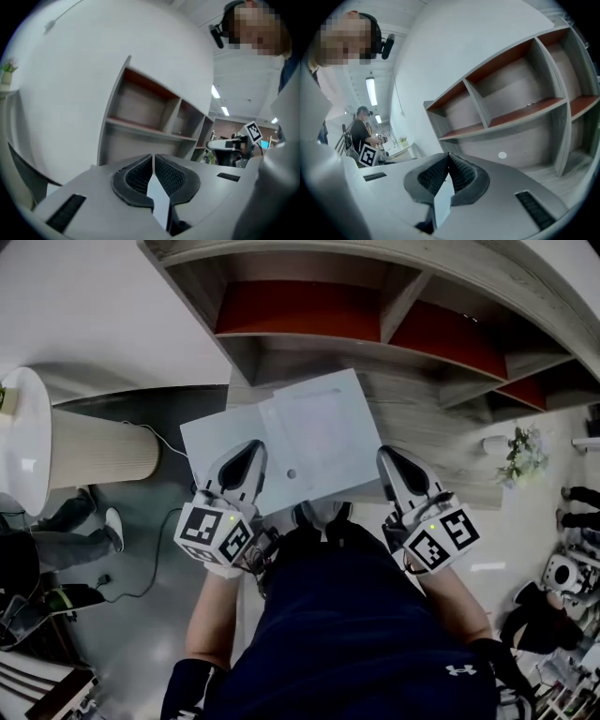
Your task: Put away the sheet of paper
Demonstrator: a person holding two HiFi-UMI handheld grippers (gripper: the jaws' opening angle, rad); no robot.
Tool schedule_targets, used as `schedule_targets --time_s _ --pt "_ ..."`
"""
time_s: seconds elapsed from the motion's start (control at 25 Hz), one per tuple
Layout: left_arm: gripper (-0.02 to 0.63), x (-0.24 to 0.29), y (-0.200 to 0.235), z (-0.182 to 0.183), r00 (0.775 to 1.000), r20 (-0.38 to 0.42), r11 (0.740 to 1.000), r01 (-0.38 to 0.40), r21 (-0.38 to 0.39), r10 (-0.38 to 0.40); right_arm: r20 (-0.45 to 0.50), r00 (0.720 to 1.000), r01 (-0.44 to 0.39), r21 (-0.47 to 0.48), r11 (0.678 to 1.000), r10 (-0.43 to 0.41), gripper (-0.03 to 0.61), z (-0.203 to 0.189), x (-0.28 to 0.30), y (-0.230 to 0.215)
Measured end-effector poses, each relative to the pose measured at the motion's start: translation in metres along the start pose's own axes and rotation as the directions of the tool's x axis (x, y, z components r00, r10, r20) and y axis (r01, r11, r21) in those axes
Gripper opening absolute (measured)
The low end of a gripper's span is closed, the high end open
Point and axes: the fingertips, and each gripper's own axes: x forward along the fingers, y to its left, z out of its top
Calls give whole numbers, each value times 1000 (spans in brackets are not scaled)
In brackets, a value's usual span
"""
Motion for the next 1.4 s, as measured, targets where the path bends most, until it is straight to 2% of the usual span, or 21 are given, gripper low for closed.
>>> schedule_targets --time_s 0.12,0.24,0.28,0.36,0.44,0.52,0.6,0.76,0.88,1.16,1.4 --pt "29 -23 -27 56 991 131 991 14 134 -31 40 999 -6 -91 996 10 6 19 2 9" --pt "28 -49 -48 102 964 254 979 30 203 -82 81 997 -10 -143 990 22 6 33 0 17" --pt "24 -59 -56 118 947 303 976 45 213 -109 91 995 -13 -152 988 27 6 36 0 19" --pt "15 -83 -73 151 896 410 970 76 231 -168 105 994 -18 -168 986 36 6 41 2 24" --pt "15 -103 -87 177 850 490 959 58 277 -192 116 992 -17 -189 982 40 6 45 2 29" --pt "15 -109 -93 185 835 522 946 -4 324 -176 129 991 -14 -213 977 43 6 48 2 34" --pt "15 -100 -90 174 850 507 948 -31 318 -142 146 988 -10 -229 973 44 6 50 0 38" --pt "15 -67 -72 124 916 394 986 7 168 -73 164 986 3 -250 968 40 6 50 -3 44" --pt "15 -56 -61 97 946 323 991 -22 134 -22 166 986 17 -271 963 30 6 49 -4 44" --pt "15 -44 -51 77 963 271 997 -12 79 -10 185 983 31 -274 961 21 6 48 -7 44" --pt "15 -36 -57 73 965 260 998 10 59 -25 181 983 23 -278 960 29 6 46 -8 45"
